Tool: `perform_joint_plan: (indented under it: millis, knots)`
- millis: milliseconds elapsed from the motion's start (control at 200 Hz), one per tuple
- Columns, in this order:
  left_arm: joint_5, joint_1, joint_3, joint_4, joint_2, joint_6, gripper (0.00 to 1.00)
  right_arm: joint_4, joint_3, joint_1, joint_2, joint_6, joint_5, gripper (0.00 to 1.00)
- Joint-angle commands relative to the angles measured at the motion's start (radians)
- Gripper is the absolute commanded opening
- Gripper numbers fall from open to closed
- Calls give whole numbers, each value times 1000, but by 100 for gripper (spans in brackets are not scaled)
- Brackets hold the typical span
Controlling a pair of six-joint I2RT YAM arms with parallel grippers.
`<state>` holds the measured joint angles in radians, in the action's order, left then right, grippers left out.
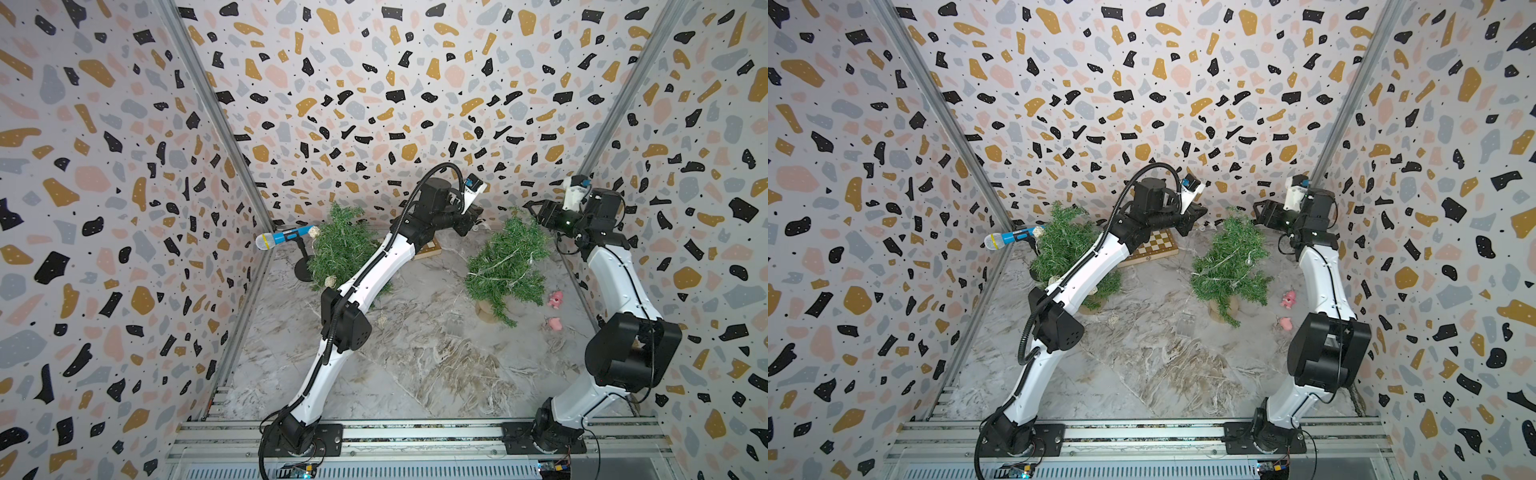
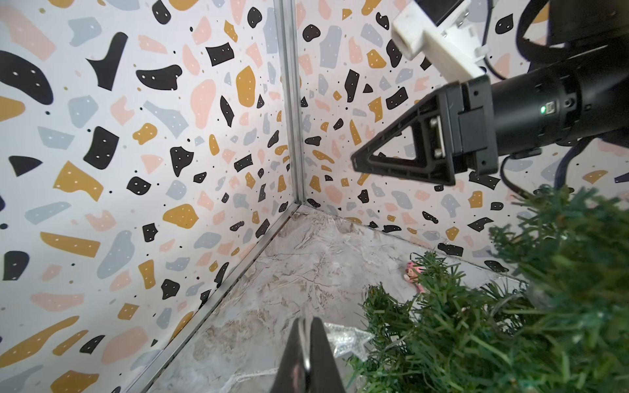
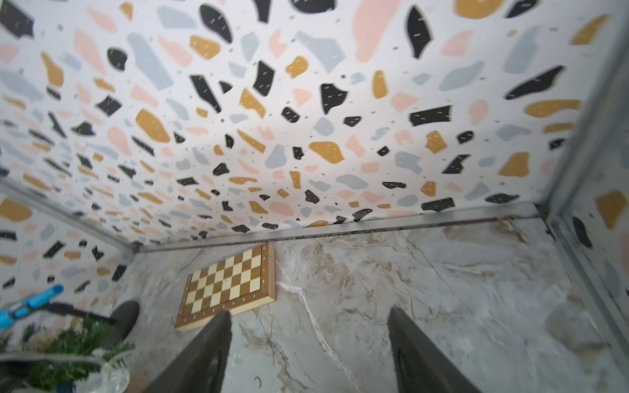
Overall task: Wrap string light around the christmas tree
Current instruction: Wrap the light string around the Christmas tree.
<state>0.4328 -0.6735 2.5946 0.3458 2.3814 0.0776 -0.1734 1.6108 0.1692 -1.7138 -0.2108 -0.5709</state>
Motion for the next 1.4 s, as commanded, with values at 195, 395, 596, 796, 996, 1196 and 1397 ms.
perform_joint_plan:
  millis: [195,395,596,796,996,1196,1397]
  knots:
    - [206,48,22,-112,27,-49,0,-14,2,-45,-78,273,-231,71]
    - [211,57,17,-98,37,-24,0,64,-60,-84,-91,398,-341,73]
    - [237,61,38,-108,67,-35,0,134,-21,-72,-162,444,-438,73]
    - [263,61,31,-130,82,-58,0,151,-54,-126,-146,591,-490,76]
    - [285,46,23,-140,85,-62,0,208,-93,-151,-167,583,-463,76]
    - [273,40,25,-146,100,-57,0,200,-84,-148,-159,589,-508,76]
    - [295,22,26,-147,110,-65,0,288,-61,-146,-182,499,-486,75]
